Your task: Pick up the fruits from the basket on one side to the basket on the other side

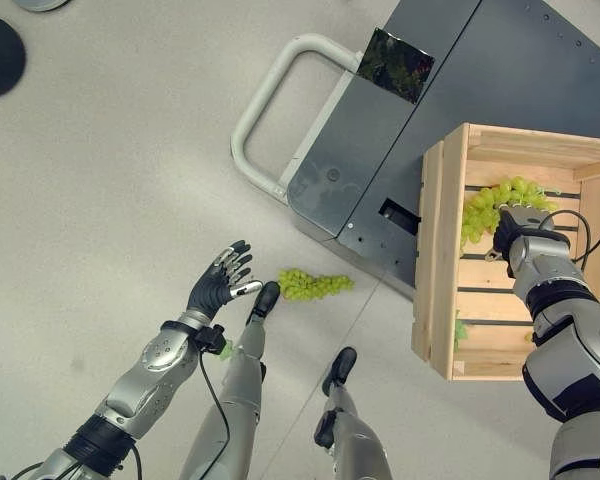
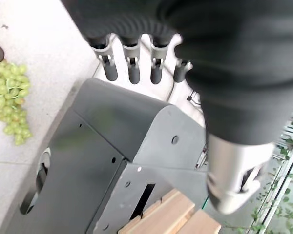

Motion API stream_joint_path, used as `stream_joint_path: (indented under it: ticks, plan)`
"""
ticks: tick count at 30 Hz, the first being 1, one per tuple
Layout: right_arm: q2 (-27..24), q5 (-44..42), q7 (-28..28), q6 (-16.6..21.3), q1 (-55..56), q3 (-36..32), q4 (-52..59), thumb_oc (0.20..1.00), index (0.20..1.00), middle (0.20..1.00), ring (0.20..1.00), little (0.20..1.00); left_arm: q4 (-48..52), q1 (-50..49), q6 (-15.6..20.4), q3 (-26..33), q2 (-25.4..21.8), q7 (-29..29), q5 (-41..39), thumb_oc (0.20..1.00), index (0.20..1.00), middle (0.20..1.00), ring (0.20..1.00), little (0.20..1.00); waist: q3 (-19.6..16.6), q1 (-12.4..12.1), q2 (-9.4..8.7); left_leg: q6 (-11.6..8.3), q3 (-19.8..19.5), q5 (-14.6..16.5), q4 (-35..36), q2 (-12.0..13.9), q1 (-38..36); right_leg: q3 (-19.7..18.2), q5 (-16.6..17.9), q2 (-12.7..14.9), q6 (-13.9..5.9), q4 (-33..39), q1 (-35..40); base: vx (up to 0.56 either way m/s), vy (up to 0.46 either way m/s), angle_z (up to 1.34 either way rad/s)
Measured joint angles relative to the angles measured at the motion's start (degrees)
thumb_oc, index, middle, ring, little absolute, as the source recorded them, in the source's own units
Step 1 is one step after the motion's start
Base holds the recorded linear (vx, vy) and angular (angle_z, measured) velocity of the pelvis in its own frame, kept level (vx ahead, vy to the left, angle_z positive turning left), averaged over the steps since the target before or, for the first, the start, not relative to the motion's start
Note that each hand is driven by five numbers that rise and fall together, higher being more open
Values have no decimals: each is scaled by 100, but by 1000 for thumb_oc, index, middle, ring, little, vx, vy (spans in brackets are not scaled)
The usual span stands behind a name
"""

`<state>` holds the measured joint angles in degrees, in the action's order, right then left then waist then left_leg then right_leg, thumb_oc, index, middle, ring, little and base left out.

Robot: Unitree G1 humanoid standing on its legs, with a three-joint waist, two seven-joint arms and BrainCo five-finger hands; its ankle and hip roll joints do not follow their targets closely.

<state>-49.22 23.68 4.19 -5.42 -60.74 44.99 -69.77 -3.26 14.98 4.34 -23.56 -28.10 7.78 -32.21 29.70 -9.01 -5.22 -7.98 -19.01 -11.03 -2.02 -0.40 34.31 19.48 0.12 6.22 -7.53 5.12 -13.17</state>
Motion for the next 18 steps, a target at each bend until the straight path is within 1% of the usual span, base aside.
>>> stream_joint_path:
  ticks: [5, 7, 9, 10, 11, 14, 15, 16, 17, 18]
  plan:
    - [9, -35, 80, 6, 9, -298, -27, 1000, 1000, 1000, 1000, 1000, 0, 34, 0, 2, 10, 2, 0, 1000, 1000, 1000, 1000, 1000, -1, 14, 15, 0, 27, 0, -1, -7, 33, -5, -4, 18, -3, -1, -37, -2, 7, 0]
    - [63, -199, 134, 7, 51, -616, -25, 1000, 1000, 1000, 1000, 1000, -1, 56, 0, 6, 12, 6, 0, 1000, 1000, 1000, 1000, 1000, -2, 2, 21, 1, 65, -1, -2, -6, 31, -17, -5, 24, -3, -1, -38, -12, 58, -3]
    - [114, -573, 204, 14, 175, -997, 161, 1000, 1000, 1000, 1000, 1000, -1, 102, -1, 8, 45, 16, 1, 1000, 1000, 1000, 1000, 1000, -1, 28, 22, 5, 208, -3, -26, 2, 26, -49, -5, 51, -4, -18, -44, -8, 49, -7]
    - [116, -719, 245, 14, 218, -1023, 260, 1000, 1000, 1000, 1000, 1000, -1, 130, -1, 7, 69, 18, 2, 1000, 1000, 1000, 1000, 1000, -1, 39, 22, 5, 259, -3, -46, 1, 22, -59, -6, 66, -7, -32, -46, -13, 83, -14]
    - [120, -1003, 308, 16, 407, -1327, 676, 1000, 1000, 1000, 1000, 1000, -2, 172, -2, 8, 99, 29, 6, 1000, 1000, 1000, 1000, 1000, 0, 35, 22, 19, 376, -14, -72, 3, 2, -137, -16, 93, -19, -98, -65, -14, 124, -19]
    - [129, -1540, 517, 49, 1105, -2042, 1987, 1000, 1000, 1000, 1000, 1000, -3, 240, -12, 23, 99, 108, 119, 1000, 1000, 1000, 1000, 1000, 6, 233, 16, 24, 506, -14, -80, 2, -113, -216, -15, 143, -30, -141, -11, -21, 115, -16]
    - [173, -1768, 661, 162, 1565, -2454, 2735, 1000, 1000, 1000, 1000, 1000, -6, 262, -17, 56, 94, 138, 222, 1000, 1000, 1000, 1000, 1000, 6, 299, 16, 27, 594, -15, -74, 6, -209, -306, -18, 164, -34, -191, 20, -26, 173, -20]
    - [192, -1843, 671, 156, 1785, -2584, 3052, 1000, 1000, 1000, 1000, 1000, -10, 293, -20, 62, 99, 147, 222, 1000, 1000, 1000, 1000, 1000, 8, 349, 13, 29, 648, -13, -73, 7, -260, -341, -17, 190, -37, -201, 38, -18, 153, -25]
    - [349, -1951, 702, 181, 2262, -3187, 3580, 1000, 1000, 1000, 1000, 1000, -9, 377, -27, 61, 102, 173, 225, 1000, 1000, 1000, 1000, 1000, 9, 375, 14, 31, 716, -15, -74, 11, -315, -363, -16, 215, -38, -261, 43, -27, 155, -25]
    - [573, -2110, 846, 232, 2833, -3687, 4196, 1000, 1000, 1000, 1000, 1000, -25, 362, -39, 102, 102, 202, 227, 1000, 1000, 1000, 1000, 1000, 12, 438, 13, 57, 804, -32, -54, 9, -457, -377, -34, 245, -57, -367, 89, -19, 115, -27]
